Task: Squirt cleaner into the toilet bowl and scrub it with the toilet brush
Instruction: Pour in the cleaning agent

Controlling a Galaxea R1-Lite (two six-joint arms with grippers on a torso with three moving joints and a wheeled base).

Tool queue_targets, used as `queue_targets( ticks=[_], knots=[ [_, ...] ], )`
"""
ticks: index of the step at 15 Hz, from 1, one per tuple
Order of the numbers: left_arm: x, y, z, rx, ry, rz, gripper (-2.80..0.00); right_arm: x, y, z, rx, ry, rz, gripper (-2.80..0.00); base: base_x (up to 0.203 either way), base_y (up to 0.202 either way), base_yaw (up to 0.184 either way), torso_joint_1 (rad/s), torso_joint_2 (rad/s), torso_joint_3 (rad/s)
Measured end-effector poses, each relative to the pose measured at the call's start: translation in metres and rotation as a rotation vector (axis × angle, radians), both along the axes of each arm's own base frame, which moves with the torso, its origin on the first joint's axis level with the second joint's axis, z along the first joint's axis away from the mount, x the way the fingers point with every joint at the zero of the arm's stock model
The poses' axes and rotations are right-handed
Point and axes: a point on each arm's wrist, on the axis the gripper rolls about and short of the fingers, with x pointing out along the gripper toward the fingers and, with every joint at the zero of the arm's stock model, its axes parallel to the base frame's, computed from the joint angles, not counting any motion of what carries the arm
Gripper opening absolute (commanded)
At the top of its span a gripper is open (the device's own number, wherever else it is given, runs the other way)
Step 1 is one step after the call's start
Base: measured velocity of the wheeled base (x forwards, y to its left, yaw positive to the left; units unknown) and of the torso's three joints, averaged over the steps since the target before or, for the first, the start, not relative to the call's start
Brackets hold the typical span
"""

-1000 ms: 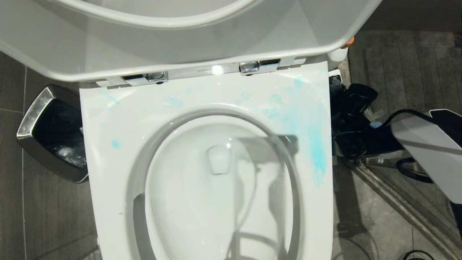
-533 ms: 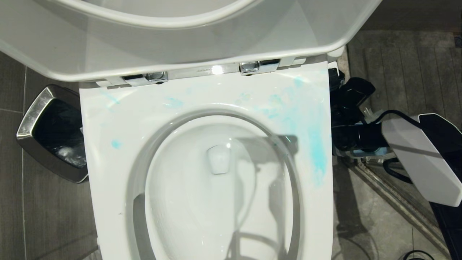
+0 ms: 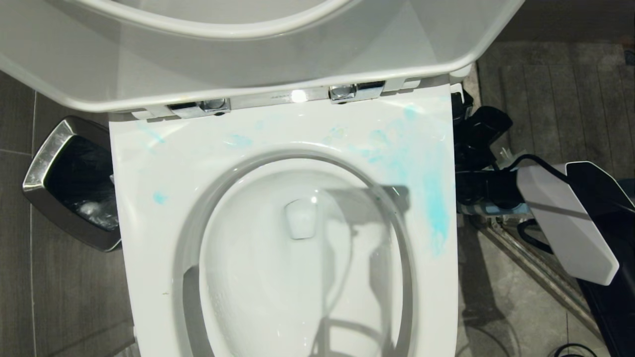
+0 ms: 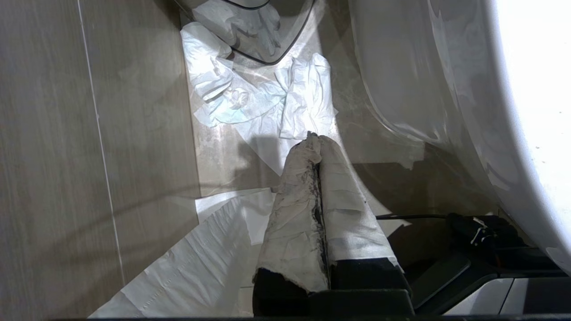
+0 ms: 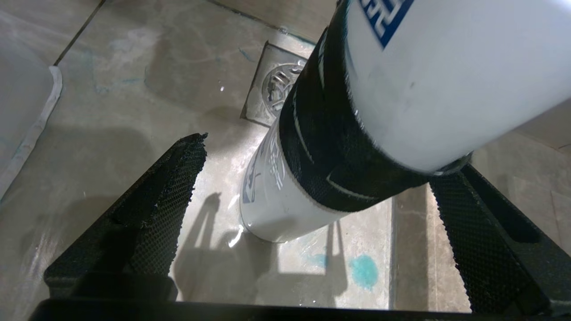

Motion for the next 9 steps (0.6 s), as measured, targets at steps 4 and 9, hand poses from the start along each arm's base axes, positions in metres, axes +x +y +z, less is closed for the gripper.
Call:
queue_targets(
  ticks=[4,9],
  knots=[
    [0.0000,0.0000,0.0000,0.000,0.000,0.000,-2.80,-0.0007,-0.0033,0.0006,-0.007,-0.056,0.021,0.00,0.000,0.000,0.000,0.000,0.00,0.000],
    [0.0000,0.0000,0.0000,0.000,0.000,0.000,-2.80,-0.0034,-0.0090,0.0054,-0.008,-0.113,0.022,-2.80,0.000,0.000,0.000,0.000,0.00,0.000]
  ],
)
